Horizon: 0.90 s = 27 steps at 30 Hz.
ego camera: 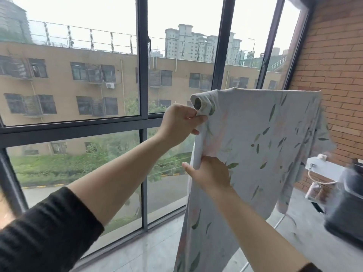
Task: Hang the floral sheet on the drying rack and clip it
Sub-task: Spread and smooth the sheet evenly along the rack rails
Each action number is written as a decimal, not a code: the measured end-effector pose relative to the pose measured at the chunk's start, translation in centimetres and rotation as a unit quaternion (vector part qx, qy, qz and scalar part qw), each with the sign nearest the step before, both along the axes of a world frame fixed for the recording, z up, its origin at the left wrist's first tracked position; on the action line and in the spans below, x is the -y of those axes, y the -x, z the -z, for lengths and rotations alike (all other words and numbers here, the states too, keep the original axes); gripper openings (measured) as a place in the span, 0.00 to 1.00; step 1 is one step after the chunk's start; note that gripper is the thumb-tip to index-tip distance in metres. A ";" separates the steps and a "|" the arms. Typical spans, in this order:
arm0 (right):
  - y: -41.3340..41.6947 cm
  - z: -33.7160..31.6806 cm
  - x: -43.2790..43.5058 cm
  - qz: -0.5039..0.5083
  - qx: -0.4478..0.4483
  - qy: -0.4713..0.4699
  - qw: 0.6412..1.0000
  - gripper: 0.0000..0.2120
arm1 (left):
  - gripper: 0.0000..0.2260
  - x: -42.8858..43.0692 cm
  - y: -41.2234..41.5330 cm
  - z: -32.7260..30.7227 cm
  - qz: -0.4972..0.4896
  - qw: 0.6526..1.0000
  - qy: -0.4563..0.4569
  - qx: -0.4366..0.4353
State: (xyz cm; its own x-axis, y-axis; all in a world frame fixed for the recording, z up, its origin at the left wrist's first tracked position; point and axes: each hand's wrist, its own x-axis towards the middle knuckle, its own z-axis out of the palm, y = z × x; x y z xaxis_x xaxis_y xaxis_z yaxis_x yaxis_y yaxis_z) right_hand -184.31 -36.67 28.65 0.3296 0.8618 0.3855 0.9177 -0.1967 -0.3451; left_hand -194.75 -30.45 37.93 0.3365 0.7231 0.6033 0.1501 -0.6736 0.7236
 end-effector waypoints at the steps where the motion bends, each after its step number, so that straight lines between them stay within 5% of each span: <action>1: -0.2 0.1 -0.4 0.002 -0.009 0.000 1.000 0.19 | 0.13 -0.1 0.0 0.1 0.004 1.000 0.002 0.002; 17: -1.0 -1.0 -1.5 -0.111 -0.252 -0.088 0.957 0.14 | 0.19 -1.5 8.0 13.1 0.040 0.980 0.143 -0.131; 24: -0.8 -0.4 -1.2 -0.122 -0.197 0.043 0.972 0.13 | 0.17 -1.7 7.7 15.4 0.041 0.978 0.131 -0.159; 27: -2.2 -0.8 -0.2 -0.185 -0.207 0.117 0.954 0.09 | 0.25 -2.1 7.9 14.1 0.047 0.982 0.136 -0.126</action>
State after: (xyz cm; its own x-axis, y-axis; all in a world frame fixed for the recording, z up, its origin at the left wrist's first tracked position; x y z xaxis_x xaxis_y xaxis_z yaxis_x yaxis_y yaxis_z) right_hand -182.14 -36.52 29.48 0.0692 0.9951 0.0707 0.7340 -0.0028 -0.6792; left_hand -202.69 -28.32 23.82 0.5239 0.8037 0.2821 0.2930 -0.4810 0.8263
